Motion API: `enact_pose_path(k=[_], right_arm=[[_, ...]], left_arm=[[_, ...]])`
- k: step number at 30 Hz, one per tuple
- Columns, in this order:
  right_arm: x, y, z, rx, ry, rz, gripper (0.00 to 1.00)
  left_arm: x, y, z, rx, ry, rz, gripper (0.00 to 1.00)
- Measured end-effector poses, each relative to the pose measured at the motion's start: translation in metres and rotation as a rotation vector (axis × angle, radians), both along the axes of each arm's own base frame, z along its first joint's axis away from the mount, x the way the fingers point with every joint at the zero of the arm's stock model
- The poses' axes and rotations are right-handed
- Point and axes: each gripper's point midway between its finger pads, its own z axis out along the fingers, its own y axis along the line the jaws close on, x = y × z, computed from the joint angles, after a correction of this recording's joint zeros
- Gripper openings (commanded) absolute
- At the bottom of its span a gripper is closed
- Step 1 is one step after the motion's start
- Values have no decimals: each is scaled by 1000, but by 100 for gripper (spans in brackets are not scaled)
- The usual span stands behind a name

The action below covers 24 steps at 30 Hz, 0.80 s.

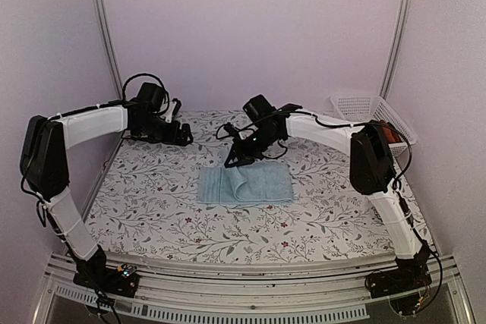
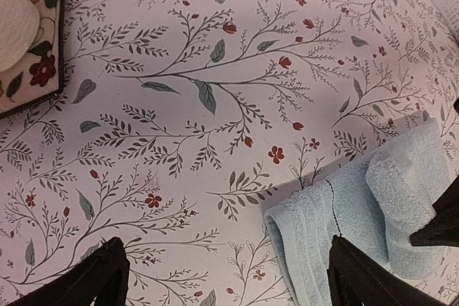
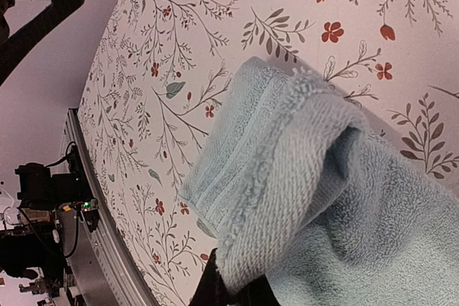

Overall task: Roll the towels
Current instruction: Fold the towel at the center of the board.

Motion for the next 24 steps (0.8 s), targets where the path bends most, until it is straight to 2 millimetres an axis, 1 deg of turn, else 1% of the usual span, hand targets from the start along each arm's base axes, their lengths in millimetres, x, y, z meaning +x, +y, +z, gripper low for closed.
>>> enact_pose_path(k=[5,7,8,9,10,15,19,21,24], right_arm=[[-5,4,0,13,12,19,3],[-6,5,-1,13,13,25,8],[-7,6,-2,12,13,27,11],[-8,6,-4,11,14,30,23],[-9,7,-5,11,16,33,30],[-13,13,-3,37,19,62,44],[-17,19,3,79,6,102,49],[-17,20,5,92,-10,119,53],[-13,17,5,92,-32,127,61]], left_arm=[[0,0,0,-1,1,0,97],[0,0,0,-1,1,0,97],[0,0,0,-1,1,0,97],[0,0,-1,-1,2,0,97],[0,0,-2,-1,4,1,97],[0,0,-5,-2,12,3,97],[-1,-1,-7,-3,18,4,97],[-2,0,-8,-3,22,4,97],[-2,-1,-8,-5,23,1,97]])
